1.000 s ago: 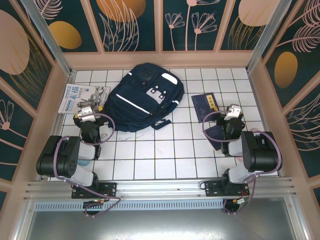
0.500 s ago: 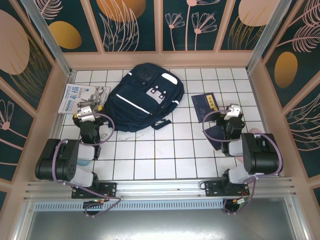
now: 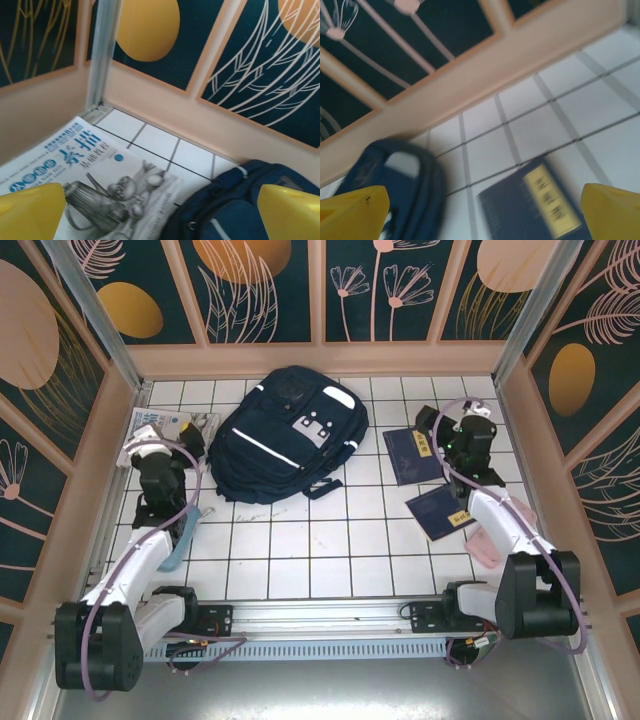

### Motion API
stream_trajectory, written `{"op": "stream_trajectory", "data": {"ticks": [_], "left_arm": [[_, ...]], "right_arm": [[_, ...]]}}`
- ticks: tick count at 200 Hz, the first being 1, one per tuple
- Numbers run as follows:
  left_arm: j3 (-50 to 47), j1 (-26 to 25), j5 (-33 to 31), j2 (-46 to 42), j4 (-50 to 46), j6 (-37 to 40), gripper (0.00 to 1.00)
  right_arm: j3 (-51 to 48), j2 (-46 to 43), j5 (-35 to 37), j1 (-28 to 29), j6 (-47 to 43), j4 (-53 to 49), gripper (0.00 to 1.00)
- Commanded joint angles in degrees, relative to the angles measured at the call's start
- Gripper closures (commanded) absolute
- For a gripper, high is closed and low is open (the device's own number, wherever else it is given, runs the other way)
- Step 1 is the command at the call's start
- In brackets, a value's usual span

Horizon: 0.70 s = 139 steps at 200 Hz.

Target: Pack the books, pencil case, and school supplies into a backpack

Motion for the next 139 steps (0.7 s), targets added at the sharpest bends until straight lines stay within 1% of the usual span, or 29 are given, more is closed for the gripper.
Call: {"op": "stream_trajectory", "data": {"ticks": [1,12,30,41,51,65,82,93,115,139], "left_arm": [[3.89,-0.33,6.27,-0.44,-17.99,-9.08,0.01],[5.23,-0.33,8.99,-0.13,-19.84,-9.47,0.01],[5.35,-0.33,16.19,0.09,-19.46,-7.31,0.02],[5.44,-0.33,18.08,0.18,-19.51,-6.53,0.02],[5.75,-0.33,18.15,0.27,-20.31,-6.2,0.01],[6.01,-0.33,18.62,0.2,-21.33,-5.36,0.01],[6.3,-0.33,19.26,0.19,-22.0,-5.08,0.02],[6.39,-0.33,20.2,0.11,-22.13,-4.87,0.01],[6.66,-0.33,20.68,0.21,-22.74,-4.66,0.01],[7.08,-0.33,21.39,0.16,-23.63,-4.27,0.02]], "right_arm": [[2.26,4.64,-9.63,5.05,12.54,-13.09,0.01],[4.81,7.65,-11.84,8.12,14.84,-14.57,0.01],[7.92,13.12,-14.05,13.08,19.82,-15.09,0.01],[8.61,16.22,-15.97,15.46,23.15,-13.04,0.01],[9.44,18.73,-16.93,17.34,25.8,-11.27,0.02],[11.25,21.92,-16.15,19.66,28.99,-10.28,0.07],[13.45,25.73,-15.71,21.39,32.46,-9.2,0.17],[15.7,28.81,-14.02,22.8,34.16,-9.45,0.24],[22.54,35.45,-10.51,24.38,33.41,-14.84,0.35],[25.72,39.36,-8.19,24.14,32.6,-15.2,0.39]]}}
